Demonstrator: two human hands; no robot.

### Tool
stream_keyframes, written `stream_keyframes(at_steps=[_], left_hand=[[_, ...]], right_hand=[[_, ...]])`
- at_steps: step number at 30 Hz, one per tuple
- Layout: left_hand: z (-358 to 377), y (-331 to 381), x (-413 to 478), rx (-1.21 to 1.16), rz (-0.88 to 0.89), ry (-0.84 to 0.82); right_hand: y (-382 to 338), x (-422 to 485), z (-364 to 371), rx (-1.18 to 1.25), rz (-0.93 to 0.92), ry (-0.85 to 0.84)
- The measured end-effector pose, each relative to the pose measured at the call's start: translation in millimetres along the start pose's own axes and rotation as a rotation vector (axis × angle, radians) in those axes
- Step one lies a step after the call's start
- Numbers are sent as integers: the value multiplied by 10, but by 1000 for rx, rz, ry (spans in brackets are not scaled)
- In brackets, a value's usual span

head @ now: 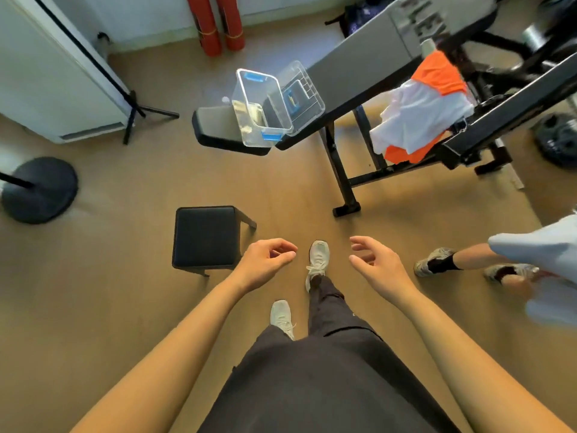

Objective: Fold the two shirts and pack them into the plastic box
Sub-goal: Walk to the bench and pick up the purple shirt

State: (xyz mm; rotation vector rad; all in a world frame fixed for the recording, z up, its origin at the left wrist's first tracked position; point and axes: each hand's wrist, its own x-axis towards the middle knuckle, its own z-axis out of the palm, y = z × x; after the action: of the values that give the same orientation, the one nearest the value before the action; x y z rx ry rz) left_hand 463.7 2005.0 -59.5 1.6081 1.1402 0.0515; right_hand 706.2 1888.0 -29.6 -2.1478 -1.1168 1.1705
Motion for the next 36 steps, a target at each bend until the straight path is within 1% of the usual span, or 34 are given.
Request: stream_keyframes(at_steps=[3, 7, 12, 15, 18, 20, 23, 26, 28, 30, 32, 35, 36], left_hand=[[-111, 301, 557, 9, 1, 2], [-139, 796, 1262, 39, 22, -55], [-142, 1512, 2092, 17, 84, -100], [-126, 1940, 2549, 3, 148, -147], [-107, 2352, 2966, -10, 220, -128], [-67, 2582, 3233, -34, 274, -98], [29, 2814, 3583, -25, 363, -56], [136, 2981, 3829, 68, 430, -101], [181, 3041, 3937, 107, 430, -113], [178, 3063, 4039, 107, 405, -90], [150, 3029, 4127, 148, 374, -113], [108, 2928, 4207, 374, 344, -230], [92, 2888, 4221, 426, 327, -247]], right_hand=[[-42, 501, -278, 14, -28, 57], [-184, 1129, -813, 40, -89, 133], [-417, 1701, -1517, 67, -190, 235], [-529, 2010, -1999, 89, -230, 356], [-533, 2286, -2364, 22, -243, 507], [-461, 2472, -2504, -57, -198, 575], [-303, 2664, -2565, -171, -62, 550], [-256, 2733, -2545, -179, 15, 551], [-256, 2748, -2556, -158, 7, 605], [-266, 2776, -2617, -114, 2, 664], [-281, 2816, -2687, -79, 28, 677], [-337, 2887, -2762, -26, 98, 672], [-368, 2908, -2783, -5, 120, 680]])
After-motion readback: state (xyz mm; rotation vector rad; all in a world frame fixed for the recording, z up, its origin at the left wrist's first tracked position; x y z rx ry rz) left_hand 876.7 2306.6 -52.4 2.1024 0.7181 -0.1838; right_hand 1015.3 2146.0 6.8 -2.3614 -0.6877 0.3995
